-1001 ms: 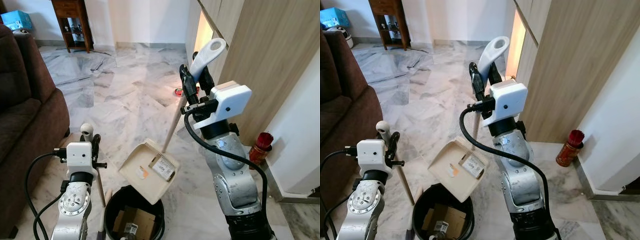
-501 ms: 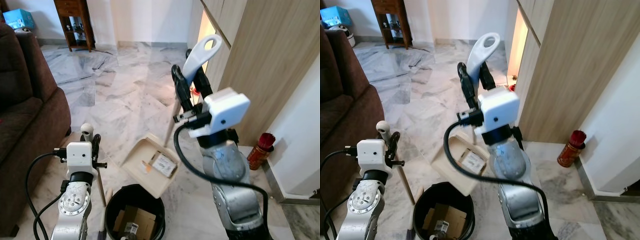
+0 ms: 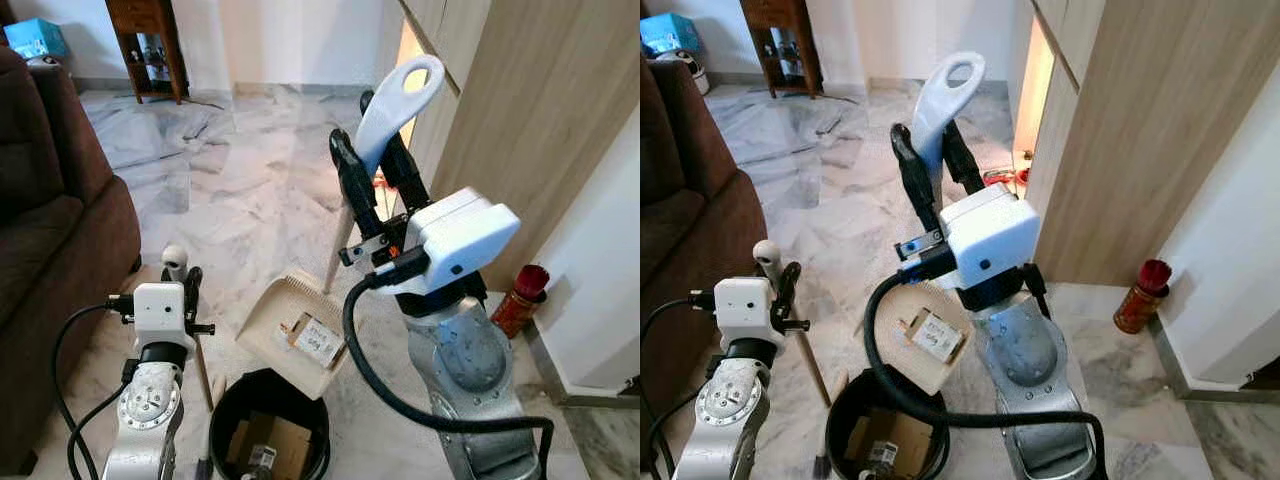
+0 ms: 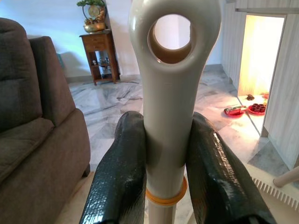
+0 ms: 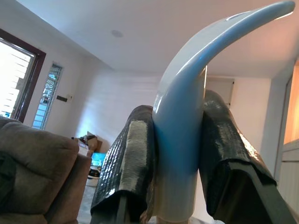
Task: Sweep floor
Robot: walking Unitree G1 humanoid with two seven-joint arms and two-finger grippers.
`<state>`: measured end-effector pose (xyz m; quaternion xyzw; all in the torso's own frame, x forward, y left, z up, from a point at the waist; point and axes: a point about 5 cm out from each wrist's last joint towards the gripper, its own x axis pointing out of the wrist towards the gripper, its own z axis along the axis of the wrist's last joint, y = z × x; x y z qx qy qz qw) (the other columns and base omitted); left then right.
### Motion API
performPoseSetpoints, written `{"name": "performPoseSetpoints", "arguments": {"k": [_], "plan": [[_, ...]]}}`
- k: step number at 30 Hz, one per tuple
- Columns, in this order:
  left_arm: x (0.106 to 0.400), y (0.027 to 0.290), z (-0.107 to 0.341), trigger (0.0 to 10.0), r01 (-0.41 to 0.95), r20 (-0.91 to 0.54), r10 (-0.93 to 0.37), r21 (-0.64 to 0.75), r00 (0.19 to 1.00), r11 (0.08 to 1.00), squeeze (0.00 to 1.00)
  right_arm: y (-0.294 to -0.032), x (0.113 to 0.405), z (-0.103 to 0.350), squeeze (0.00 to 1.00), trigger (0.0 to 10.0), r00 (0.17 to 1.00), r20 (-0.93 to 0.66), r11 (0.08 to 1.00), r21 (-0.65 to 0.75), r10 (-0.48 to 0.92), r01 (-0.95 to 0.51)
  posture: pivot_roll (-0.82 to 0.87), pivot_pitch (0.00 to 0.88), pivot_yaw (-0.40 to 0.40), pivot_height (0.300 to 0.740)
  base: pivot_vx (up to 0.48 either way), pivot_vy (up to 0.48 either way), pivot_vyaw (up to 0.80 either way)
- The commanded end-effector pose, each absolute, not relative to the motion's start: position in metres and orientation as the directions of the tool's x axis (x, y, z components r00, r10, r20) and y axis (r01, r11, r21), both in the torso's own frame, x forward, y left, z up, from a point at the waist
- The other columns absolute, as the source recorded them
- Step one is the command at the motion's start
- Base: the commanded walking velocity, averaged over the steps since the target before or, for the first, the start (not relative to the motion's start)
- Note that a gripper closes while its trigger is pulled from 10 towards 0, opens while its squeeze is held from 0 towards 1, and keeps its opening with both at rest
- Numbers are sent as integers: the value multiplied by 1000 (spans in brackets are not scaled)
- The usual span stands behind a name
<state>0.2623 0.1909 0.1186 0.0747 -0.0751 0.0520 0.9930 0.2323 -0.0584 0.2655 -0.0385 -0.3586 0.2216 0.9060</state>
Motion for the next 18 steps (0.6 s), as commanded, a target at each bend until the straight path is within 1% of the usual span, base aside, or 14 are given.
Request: {"name": "performPoseSetpoints", "arguments": {"k": [1, 13, 18], "plan": [[265, 191, 127, 10000, -108, 205, 77, 144, 976, 984, 0, -60, 221, 279, 0, 10000, 592, 686, 900, -243, 424, -362, 9, 0, 10, 740, 0, 0, 0], [266, 193, 125, 10000, -107, 203, 77, 143, 976, 984, 0, -61, 217, 278, 0, 10000, 609, 665, 896, -243, 433, -372, 9, 0, 9, 740, 0, 0, 0], [266, 193, 125, 10000, -107, 204, 76, 143, 976, 984, 0, -60, 216, 280, 0, 10000, 596, 666, 890, -275, 449, -364, 9, 0, 9, 740, 0, 0, 0]]}}
